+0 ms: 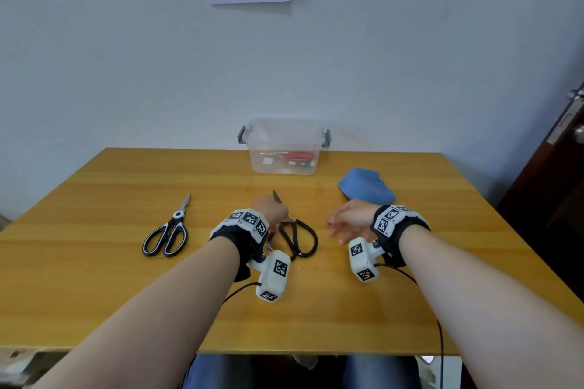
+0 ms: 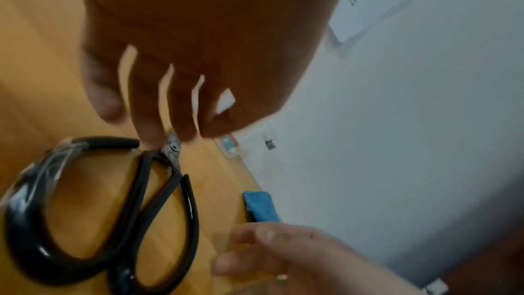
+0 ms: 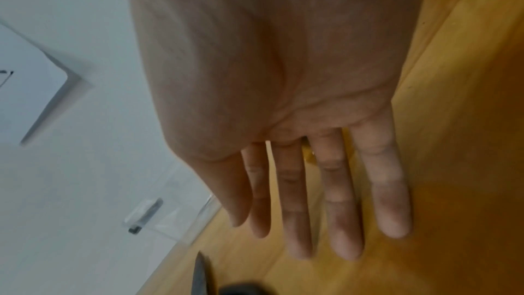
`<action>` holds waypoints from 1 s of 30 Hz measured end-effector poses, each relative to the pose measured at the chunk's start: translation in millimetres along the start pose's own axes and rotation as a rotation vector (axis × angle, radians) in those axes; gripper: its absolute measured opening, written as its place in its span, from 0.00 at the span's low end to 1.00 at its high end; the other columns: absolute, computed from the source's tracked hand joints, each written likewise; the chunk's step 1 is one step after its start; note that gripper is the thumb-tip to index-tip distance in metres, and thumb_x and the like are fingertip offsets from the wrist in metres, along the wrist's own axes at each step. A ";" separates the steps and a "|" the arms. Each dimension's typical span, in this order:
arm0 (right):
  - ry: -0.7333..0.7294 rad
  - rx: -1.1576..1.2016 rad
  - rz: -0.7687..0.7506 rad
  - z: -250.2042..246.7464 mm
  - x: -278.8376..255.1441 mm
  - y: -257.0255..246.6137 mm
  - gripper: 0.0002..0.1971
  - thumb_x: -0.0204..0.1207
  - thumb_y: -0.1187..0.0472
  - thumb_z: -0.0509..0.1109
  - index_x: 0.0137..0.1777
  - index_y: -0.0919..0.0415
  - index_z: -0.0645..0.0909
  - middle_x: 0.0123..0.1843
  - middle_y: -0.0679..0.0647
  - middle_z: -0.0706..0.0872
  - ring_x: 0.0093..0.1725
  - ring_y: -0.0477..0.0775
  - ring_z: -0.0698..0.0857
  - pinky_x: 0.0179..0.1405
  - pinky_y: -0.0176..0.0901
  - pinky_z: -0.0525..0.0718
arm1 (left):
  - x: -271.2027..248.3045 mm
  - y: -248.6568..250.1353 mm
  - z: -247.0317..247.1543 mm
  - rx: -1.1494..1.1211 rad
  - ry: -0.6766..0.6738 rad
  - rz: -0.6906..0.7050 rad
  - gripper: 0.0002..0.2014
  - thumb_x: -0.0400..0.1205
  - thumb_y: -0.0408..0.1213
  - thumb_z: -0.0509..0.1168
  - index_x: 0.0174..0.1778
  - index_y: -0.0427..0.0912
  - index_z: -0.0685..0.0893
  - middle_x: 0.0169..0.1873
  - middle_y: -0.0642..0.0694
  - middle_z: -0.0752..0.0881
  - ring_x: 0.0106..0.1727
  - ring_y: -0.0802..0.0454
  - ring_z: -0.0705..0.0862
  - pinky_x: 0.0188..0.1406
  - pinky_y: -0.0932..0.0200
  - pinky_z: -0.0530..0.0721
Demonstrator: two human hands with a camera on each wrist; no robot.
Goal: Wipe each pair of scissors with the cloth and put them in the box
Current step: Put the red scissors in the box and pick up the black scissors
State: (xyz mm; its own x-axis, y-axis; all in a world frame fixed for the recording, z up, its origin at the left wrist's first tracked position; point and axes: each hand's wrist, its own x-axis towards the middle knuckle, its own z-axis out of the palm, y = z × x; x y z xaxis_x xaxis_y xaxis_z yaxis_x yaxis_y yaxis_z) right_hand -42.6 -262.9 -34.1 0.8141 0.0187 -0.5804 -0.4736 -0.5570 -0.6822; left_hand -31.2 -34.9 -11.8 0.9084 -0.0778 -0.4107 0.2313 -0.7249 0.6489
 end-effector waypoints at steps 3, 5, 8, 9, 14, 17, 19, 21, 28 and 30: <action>0.022 0.027 0.020 15.6 -0.2 -6.4 0.12 0.86 0.55 0.69 0.66 0.59 0.81 0.53 0.53 0.94 0.39 0.54 0.92 0.19 0.34 0.76 | -2.0 -6.5 2.8 0.068 0.059 -0.031 0.14 0.88 0.35 0.62 0.36 0.40 0.72 0.33 0.46 0.74 0.32 0.51 0.73 0.32 0.58 0.73; 0.037 0.041 0.037 27.5 5.4 -8.9 0.18 0.83 0.55 0.71 0.71 0.60 0.78 0.53 0.54 0.93 0.43 0.57 0.94 0.20 0.37 0.80 | -2.6 -10.0 10.7 -0.003 -0.001 -0.057 0.16 0.88 0.34 0.64 0.34 0.43 0.71 0.34 0.46 0.74 0.33 0.51 0.74 0.39 0.54 0.80; 0.056 -0.091 0.052 40.1 14.2 -16.0 0.22 0.81 0.57 0.73 0.72 0.64 0.79 0.60 0.60 0.90 0.55 0.66 0.92 0.42 0.59 0.93 | -4.2 -19.0 19.9 -0.136 -0.071 -0.095 0.15 0.86 0.28 0.64 0.34 0.42 0.73 0.35 0.44 0.78 0.36 0.49 0.79 0.52 0.48 0.87; 0.072 -0.178 0.048 41.8 12.3 -18.7 0.20 0.82 0.55 0.72 0.70 0.65 0.81 0.61 0.61 0.89 0.56 0.66 0.91 0.51 0.60 0.92 | -4.2 -21.6 21.7 -0.202 -0.090 -0.109 0.14 0.86 0.26 0.64 0.35 0.41 0.74 0.35 0.44 0.79 0.35 0.49 0.80 0.53 0.49 0.87; 0.076 -0.226 0.043 46.9 -4.6 -28.8 0.28 0.87 0.36 0.56 0.62 0.61 0.83 0.59 0.60 0.88 0.51 0.61 0.88 0.51 0.51 0.84 | -18.9 -14.8 26.9 -0.620 -0.131 -0.190 0.13 0.91 0.29 0.60 0.39 0.34 0.78 0.21 0.42 0.82 0.20 0.50 0.81 0.22 0.56 0.83; 0.109 0.019 -0.038 47.8 -5.6 -31.7 0.25 0.86 0.37 0.60 0.44 0.59 0.80 0.36 0.53 0.86 0.34 0.54 0.81 0.38 0.45 0.78 | -21.3 -9.6 29.5 -0.674 -0.048 -0.107 0.13 0.91 0.31 0.62 0.39 0.37 0.78 0.24 0.44 0.76 0.21 0.52 0.75 0.16 0.64 0.74; 0.104 0.254 -0.109 43.3 -7.9 -36.1 0.20 0.85 0.43 0.67 0.43 0.60 0.78 0.25 0.50 0.79 0.25 0.51 0.74 0.28 0.40 0.72 | -21.7 -8.4 25.3 -0.673 -0.013 -0.029 0.09 0.91 0.35 0.63 0.44 0.40 0.81 0.26 0.47 0.76 0.23 0.54 0.72 0.21 0.64 0.70; 0.093 0.407 -0.200 36.1 -18.3 -42.0 0.14 0.86 0.49 0.69 0.49 0.62 0.81 0.24 0.51 0.74 0.22 0.50 0.72 0.24 0.37 0.73 | -22.6 -6.6 13.8 -0.694 0.013 0.030 0.06 0.91 0.37 0.64 0.53 0.40 0.84 0.32 0.47 0.75 0.25 0.54 0.70 0.21 0.64 0.68; 0.133 0.416 -0.377 9.9 -48.2 -50.2 0.15 0.85 0.52 0.71 0.60 0.64 0.85 0.27 0.48 0.64 0.24 0.49 0.65 0.25 0.40 0.70 | -25.8 -6.9 -51.8 -0.852 0.033 0.086 0.12 0.90 0.44 0.65 0.57 0.38 0.84 0.32 0.48 0.87 0.19 0.57 0.65 0.17 0.66 0.61; 0.187 0.419 -0.410 8.3 -51.6 -51.2 0.15 0.84 0.49 0.72 0.58 0.62 0.86 0.26 0.47 0.65 0.24 0.49 0.66 0.24 0.40 0.69 | -31.5 -5.2 -66.0 -0.954 -0.009 0.083 0.15 0.91 0.51 0.61 0.56 0.42 0.84 0.44 0.45 0.94 0.20 0.58 0.70 0.23 0.64 0.68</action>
State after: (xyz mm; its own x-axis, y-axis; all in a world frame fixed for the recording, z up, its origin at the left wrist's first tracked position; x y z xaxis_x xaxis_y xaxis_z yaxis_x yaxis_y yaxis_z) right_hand -63.1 -228.5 27.1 0.9851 -0.0046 -0.1721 -0.1706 -0.1608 -0.9721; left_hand -38.0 16.5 40.0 0.9329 -0.1116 -0.3423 0.3561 0.1463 0.9229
